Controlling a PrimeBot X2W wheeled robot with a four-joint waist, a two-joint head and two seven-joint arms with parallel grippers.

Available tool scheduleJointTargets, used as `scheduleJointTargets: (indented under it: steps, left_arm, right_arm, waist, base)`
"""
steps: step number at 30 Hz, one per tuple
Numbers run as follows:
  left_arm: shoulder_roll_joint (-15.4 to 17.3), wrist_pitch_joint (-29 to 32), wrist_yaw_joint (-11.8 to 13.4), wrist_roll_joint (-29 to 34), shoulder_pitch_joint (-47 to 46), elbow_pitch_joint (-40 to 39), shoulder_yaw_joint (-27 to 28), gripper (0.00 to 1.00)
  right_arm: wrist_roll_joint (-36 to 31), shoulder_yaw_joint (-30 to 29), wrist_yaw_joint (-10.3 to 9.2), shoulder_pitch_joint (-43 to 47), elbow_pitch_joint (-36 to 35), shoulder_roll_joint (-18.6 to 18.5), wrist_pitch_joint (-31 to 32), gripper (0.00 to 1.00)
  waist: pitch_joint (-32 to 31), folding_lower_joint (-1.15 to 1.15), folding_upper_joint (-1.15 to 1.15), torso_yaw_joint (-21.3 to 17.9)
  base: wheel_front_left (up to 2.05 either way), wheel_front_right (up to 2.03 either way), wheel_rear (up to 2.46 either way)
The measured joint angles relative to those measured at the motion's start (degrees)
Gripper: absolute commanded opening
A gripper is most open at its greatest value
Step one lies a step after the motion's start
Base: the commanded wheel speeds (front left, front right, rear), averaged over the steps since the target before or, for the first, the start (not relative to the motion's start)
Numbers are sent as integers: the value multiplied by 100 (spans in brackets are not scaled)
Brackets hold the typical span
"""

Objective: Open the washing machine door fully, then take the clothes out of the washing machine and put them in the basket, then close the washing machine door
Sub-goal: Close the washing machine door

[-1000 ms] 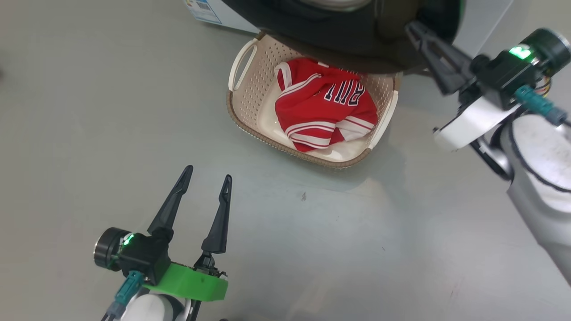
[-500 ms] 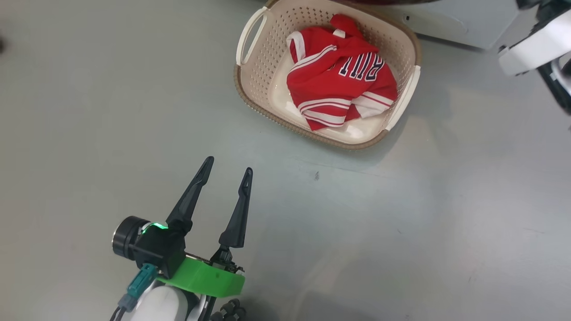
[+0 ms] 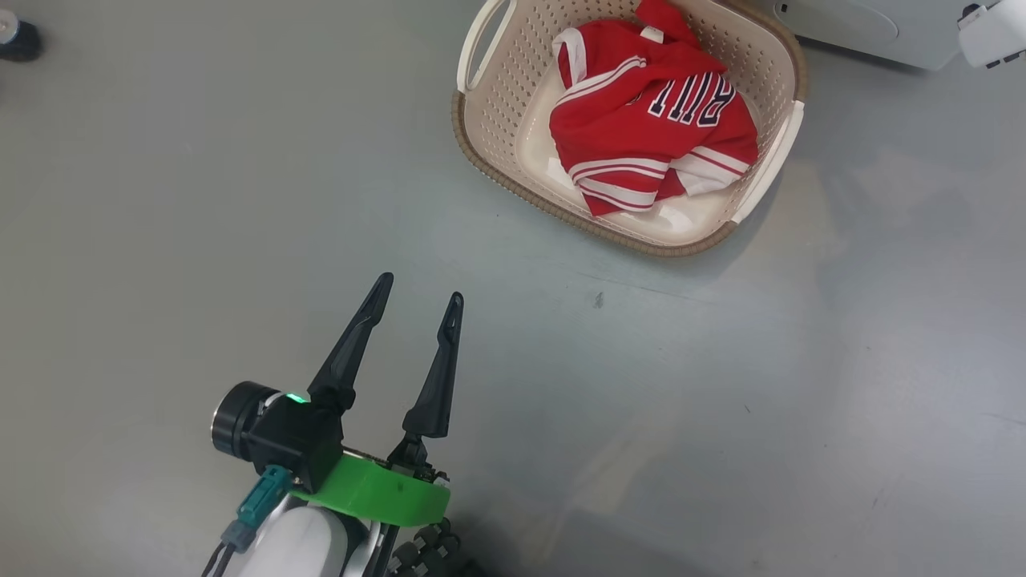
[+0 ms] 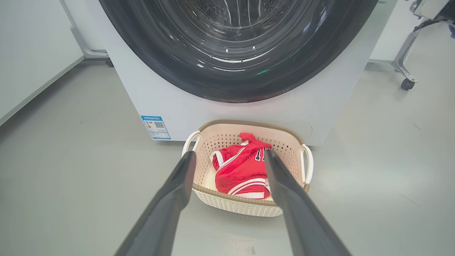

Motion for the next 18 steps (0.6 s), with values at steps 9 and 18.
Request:
scheduleJointTargets:
  steps: [9, 18]
  left_arm:
    - [-7, 0, 45, -45, -5, 107, -3, 100]
    - [-10, 1, 94, -38, -114, 223, 165, 100]
  right_arm:
    - [-2, 14, 1, -106, 219, 94, -110, 0]
    - [-2, 55, -66, 149, 589, 256, -177, 0]
  waist:
    - [22, 0, 0, 19]
    - [-289, 0, 0, -53]
  base:
    - [0, 0, 0]
    - [0, 0, 0]
